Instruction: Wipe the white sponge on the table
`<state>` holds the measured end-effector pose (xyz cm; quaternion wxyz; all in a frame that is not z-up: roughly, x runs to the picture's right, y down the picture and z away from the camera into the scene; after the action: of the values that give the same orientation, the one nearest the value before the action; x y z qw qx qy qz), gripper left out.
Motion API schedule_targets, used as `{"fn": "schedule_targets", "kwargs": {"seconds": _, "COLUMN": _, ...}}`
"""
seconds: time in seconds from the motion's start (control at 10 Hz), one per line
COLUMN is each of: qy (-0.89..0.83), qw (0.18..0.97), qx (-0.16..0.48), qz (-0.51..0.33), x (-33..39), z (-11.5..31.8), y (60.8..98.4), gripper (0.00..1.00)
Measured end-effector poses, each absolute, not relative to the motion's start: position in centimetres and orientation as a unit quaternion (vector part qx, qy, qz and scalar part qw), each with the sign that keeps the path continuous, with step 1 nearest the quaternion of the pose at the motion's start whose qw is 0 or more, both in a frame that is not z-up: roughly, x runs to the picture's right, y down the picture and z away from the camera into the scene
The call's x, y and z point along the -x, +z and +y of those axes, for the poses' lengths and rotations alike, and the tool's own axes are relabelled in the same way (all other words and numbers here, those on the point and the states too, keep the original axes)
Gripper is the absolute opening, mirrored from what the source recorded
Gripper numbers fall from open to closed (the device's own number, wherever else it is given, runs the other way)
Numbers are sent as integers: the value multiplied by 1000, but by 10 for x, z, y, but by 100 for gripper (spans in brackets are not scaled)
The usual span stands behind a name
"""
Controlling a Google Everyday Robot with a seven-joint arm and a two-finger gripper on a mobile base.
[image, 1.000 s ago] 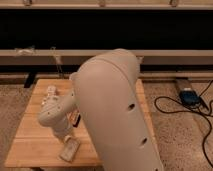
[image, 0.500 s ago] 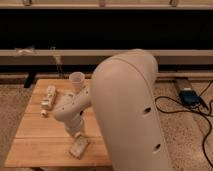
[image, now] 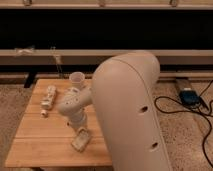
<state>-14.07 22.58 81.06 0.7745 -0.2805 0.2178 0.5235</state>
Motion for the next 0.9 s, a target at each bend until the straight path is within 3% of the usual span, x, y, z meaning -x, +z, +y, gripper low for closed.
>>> {"fn": "schedule_targets", "kwargs": {"seconds": 0.6, "qy": 486, "qw": 813, "qx": 269, "qz": 173, "x": 215, "z": 203, "y": 814, "gripper": 0}}
{"fn": "schedule_targets", "kwargs": {"seconds": 0.9, "qy": 435, "qw": 844, "qx": 270, "qz": 158, "x": 258, "z": 223, "y": 798, "gripper": 0}}
